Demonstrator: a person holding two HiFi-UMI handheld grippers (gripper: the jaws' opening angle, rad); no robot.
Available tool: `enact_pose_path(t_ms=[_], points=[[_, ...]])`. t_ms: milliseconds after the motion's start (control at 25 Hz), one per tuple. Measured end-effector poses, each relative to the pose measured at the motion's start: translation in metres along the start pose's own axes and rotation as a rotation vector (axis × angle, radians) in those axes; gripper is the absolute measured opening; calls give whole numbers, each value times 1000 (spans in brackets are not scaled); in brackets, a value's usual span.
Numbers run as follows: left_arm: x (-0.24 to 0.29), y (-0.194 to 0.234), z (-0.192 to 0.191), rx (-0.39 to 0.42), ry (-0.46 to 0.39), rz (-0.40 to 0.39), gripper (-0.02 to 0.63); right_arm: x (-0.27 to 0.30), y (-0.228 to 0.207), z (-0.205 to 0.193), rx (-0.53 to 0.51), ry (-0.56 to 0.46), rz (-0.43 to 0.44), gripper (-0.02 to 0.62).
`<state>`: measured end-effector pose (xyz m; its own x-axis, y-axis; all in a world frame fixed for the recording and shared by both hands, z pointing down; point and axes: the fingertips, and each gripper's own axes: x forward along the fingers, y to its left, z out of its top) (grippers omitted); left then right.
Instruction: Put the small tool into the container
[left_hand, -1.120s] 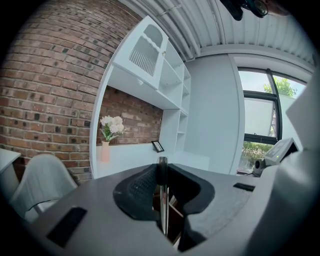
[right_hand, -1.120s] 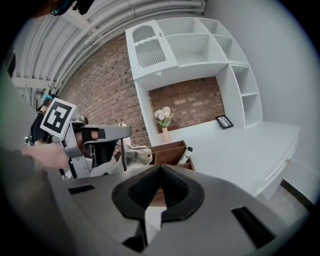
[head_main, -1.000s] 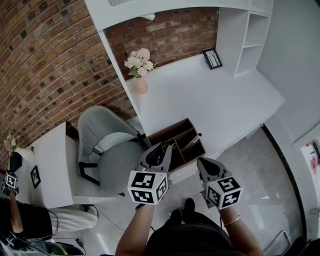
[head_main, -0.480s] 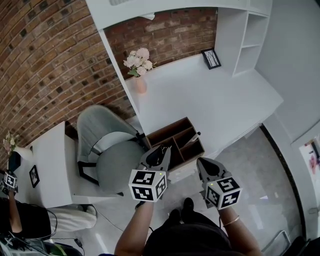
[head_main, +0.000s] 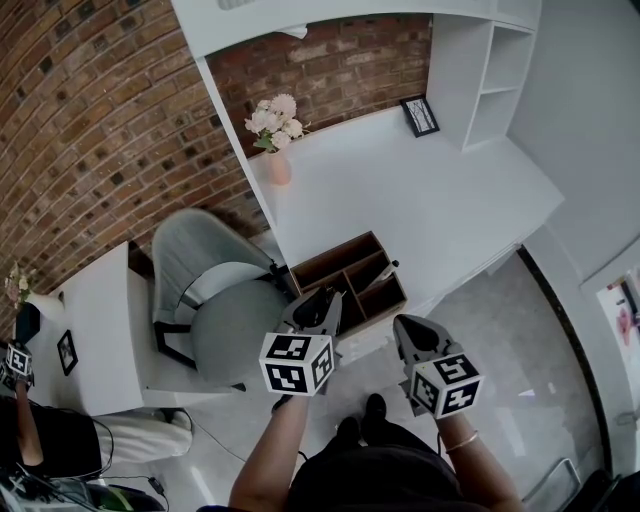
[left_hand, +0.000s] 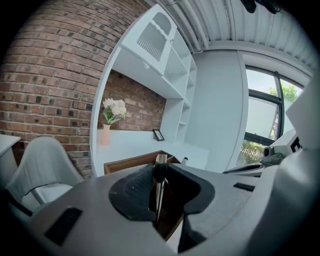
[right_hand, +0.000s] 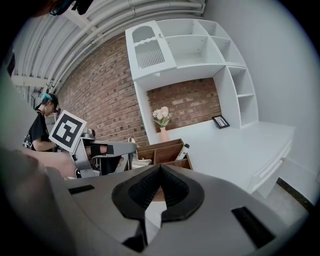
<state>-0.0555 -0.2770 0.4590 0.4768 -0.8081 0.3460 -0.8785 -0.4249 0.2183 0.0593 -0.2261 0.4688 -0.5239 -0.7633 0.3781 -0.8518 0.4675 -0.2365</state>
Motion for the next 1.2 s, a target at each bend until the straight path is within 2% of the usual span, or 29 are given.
enact_pose_path(t_ms=[440,880,1200], points=[[-10,-1,-25,0,59,7,90,-3,3,-6,0,7,-1,5],[-40,3,-44,-26,70,46,89,-9,16,-12,-12,13,14,5],[-65,6,-49,-30,58,76,50,-15,29,-14,-25,11,18,5]])
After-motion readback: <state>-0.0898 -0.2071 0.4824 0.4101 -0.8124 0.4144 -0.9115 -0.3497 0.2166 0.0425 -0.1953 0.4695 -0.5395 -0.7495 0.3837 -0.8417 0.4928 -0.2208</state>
